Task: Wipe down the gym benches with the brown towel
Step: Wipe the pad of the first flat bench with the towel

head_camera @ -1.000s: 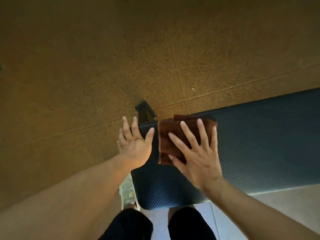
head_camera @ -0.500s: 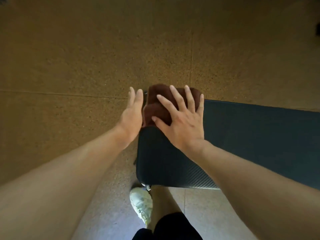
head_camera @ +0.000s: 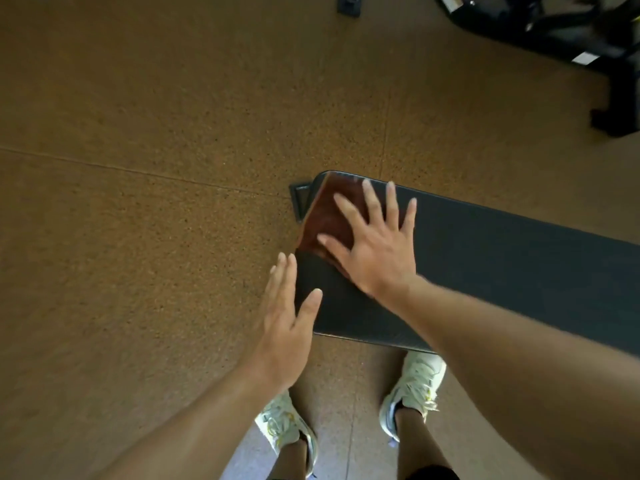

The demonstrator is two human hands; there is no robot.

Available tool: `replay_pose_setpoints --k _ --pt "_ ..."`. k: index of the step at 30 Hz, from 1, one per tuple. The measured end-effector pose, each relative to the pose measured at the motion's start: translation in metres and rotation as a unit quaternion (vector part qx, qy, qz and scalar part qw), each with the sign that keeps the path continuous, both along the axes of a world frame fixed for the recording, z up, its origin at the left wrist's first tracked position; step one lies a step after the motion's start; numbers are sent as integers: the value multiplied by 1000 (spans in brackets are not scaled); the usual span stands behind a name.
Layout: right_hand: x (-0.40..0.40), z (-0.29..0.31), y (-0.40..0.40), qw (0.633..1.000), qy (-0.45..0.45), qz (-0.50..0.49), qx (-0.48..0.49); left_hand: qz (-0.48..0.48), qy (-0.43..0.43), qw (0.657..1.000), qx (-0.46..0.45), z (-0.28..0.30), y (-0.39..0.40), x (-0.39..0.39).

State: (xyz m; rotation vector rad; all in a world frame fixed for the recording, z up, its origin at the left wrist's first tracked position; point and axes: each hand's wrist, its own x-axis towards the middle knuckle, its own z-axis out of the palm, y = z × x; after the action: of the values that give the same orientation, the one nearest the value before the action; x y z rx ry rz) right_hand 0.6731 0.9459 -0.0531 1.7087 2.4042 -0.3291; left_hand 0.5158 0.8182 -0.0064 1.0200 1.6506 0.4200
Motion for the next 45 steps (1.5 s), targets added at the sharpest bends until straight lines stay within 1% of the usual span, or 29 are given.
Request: replay_pose_setpoints --k 1,2,3,5,6,7,8,10,11,13,14,16,18,21,22,23,25,27,29,31,33,35,36,38,40,42,44,45 --pt "-8 0 31 999 -3 -42 0 -11 11 1000 11 -3 -1 3" --pt "-13 -1 53 999 -7 -53 7 -25 22 999 21 -5 -2 5" --pt "-14 -2 66 999 -5 -30 16 -42 38 998 29 -9 -2 7" --pt "-5 -9 64 998 31 50 33 -73 84 993 47 -14 -2 12" --pt "5 -12 52 995 51 67 45 -88 110 989 50 -16 -1 16" --pt "19 -14 32 995 61 59 54 -109 134 984 51 -16 0 20" --pt "35 -15 6 996 62 28 57 -138 155 977 50 -15 0 26" --pt "68 -9 -61 997 41 -54 32 -196 178 963 53 -10 3 38" --pt "84 -3 -97 996 24 -79 13 -218 182 957 53 -6 6 46" --pt "110 11 -153 995 -10 -94 -30 -249 195 948 36 0 16 64" --pt "119 15 -164 995 -27 -83 -54 -255 205 945 19 2 23 74" --pt "131 14 -144 995 -44 -45 -83 -258 226 939 -25 5 40 92" --pt "134 8 -92 996 -35 -37 -70 -268 247 928 -76 6 53 104" --pt "126 0 13 990 14 -123 -66 -292 315 897 -103 2 61 115" --pt "125 -3 41 988 27 -137 -68 -296 340 887 -101 0 61 118" --pt "127 -5 59 989 34 -130 -66 -300 358 879 -98 -2 60 120" --pt "137 -7 55 995 44 -80 -42 -303 379 869 -98 -4 57 124" --pt "155 -6 6 998 48 -39 -20 -303 393 862 -101 -4 57 127" --pt "177 0 -62 998 38 2 -49 -302 399 859 -109 -3 57 130" --pt "198 5 -106 994 27 49 -89 -297 402 857 -123 -2 59 135" --pt "213 2 -99 986 18 128 -101 -288 408 856 -135 -2 61 141" --pt "214 -3 -57 979 17 181 -93 -285 418 851 -143 -2 62 145" --pt "208 -4 -30 980 25 180 -76 -283 420 850 -145 -2 63 146" --pt "189 -7 22 990 41 126 -53 -279 418 852 -148 -2 63 147" --pt "173 -10 55 995 40 79 -50 -281 421 850 -145 1 64 147" --pt "173 -10 53 996 49 54 -41 -283 424 849 -138 2 64 146" --pt "187 -4 13 996 59 55 -39 -284 428 848 -130 4 62 146" --pt "199 1 -18 994 55 79 -56 -285 432 846 -125 5 61 145"
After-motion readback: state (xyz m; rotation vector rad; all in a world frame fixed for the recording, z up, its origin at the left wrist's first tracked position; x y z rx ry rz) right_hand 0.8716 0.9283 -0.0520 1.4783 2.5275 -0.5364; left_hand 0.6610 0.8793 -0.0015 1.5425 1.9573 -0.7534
